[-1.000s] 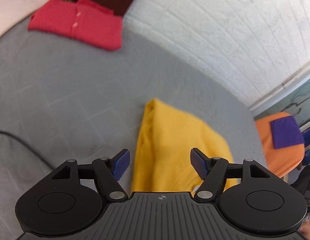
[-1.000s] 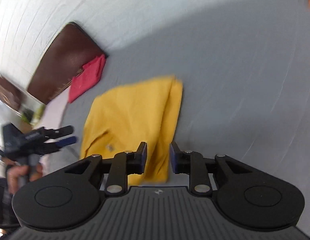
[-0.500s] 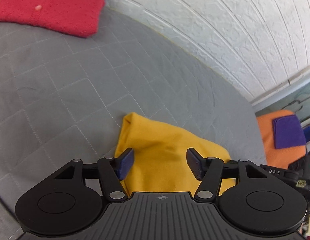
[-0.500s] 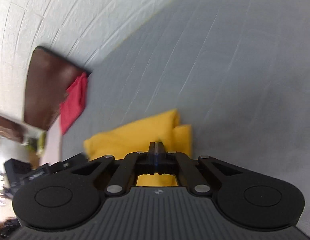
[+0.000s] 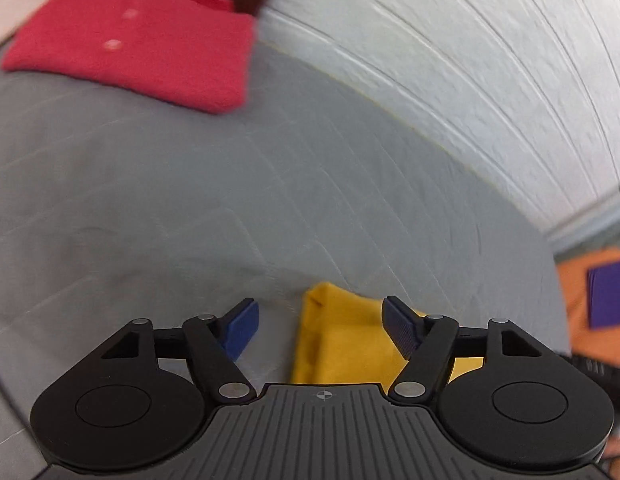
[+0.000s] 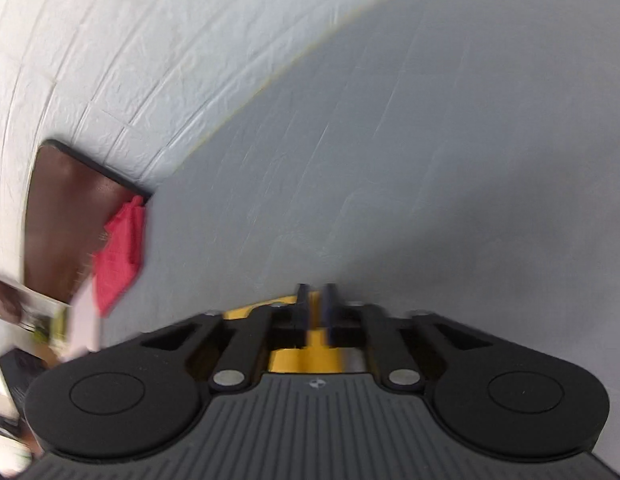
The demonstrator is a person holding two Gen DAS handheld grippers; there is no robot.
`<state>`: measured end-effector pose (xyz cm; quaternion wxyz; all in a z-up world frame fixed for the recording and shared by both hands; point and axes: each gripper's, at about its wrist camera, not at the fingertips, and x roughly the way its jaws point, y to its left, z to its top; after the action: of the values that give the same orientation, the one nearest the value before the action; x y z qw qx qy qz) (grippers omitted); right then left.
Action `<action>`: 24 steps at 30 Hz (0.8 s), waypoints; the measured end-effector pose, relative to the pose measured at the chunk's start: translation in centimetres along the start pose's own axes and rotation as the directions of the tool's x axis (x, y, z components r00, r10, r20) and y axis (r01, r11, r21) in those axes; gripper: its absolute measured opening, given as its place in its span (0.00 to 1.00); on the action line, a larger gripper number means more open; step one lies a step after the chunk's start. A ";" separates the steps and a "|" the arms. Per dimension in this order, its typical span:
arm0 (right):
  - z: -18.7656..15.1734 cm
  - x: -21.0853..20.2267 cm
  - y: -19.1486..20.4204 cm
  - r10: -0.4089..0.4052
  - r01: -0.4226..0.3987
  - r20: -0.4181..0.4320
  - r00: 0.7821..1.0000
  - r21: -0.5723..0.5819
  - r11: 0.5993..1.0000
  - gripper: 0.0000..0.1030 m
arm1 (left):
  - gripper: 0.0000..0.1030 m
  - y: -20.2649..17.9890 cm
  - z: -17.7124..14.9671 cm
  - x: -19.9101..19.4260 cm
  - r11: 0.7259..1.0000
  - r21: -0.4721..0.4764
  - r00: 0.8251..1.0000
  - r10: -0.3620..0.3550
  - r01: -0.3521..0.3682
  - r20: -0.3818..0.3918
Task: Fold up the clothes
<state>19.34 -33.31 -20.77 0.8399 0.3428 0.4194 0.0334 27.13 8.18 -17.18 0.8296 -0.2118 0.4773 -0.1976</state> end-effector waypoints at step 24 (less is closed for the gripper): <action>-4.5 2.2 0.1 0.311 -0.290 -0.280 0.908 0.116 0.950 0.81 | 1.00 -1.2 -4.1 2.3 0.982 -0.022 0.949 -0.188 0.188 -0.253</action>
<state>17.51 -30.05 -24.06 0.7396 0.4245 0.4832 0.1980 24.44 5.25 -20.06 0.7394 -0.2284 0.5569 -0.3017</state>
